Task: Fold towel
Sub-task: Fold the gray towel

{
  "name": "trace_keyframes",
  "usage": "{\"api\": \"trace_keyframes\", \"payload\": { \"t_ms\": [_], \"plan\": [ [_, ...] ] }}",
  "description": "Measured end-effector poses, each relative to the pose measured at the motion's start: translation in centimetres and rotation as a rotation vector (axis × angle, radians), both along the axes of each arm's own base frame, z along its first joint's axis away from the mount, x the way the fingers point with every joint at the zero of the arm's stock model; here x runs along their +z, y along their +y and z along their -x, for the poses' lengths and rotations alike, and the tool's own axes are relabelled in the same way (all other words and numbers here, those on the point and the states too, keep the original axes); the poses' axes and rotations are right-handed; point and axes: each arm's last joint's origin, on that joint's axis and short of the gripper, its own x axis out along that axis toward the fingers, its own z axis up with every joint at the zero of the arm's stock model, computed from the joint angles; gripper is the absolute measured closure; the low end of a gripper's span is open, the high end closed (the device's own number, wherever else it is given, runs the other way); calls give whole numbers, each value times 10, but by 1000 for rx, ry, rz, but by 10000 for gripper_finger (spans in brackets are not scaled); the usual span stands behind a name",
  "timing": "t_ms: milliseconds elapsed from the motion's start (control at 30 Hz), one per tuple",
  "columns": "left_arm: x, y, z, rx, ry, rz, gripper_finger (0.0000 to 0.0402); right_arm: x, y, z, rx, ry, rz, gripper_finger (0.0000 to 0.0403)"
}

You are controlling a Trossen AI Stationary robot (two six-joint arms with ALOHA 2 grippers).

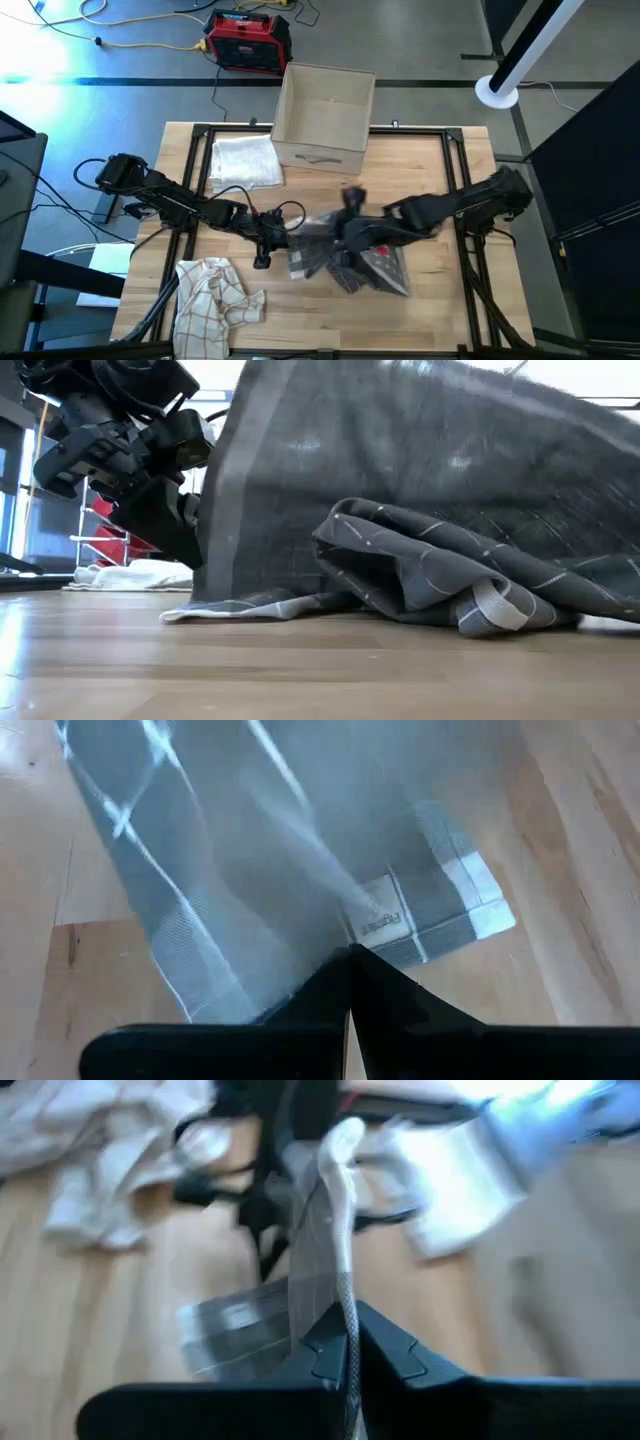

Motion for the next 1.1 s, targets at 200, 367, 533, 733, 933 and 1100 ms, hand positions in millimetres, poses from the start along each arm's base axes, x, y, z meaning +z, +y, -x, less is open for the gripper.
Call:
{"api": "trace_keyframes", "payload": {
  "t_ms": [200,367,533,733,933,1100],
  "plan": [
    [0,0,0,0,0,0,402,36,9,60,-213,-60,53,403],
    [0,0,0,-10,-2,-9,402,23,15,103,-383,40,-48,403],
    [1,0,-1,-20,-12,-15,402,-15,34,129,-488,196,-120,403],
    [-2,-1,0,102,28,103,399,-53,50,145,-550,209,-134,403],
    [-1,-19,3,147,102,352,361,-67,55,146,-547,190,-148,403],
    [2,-49,9,193,95,452,301,-68,57,142,-499,150,-134,403]
  ]
}}
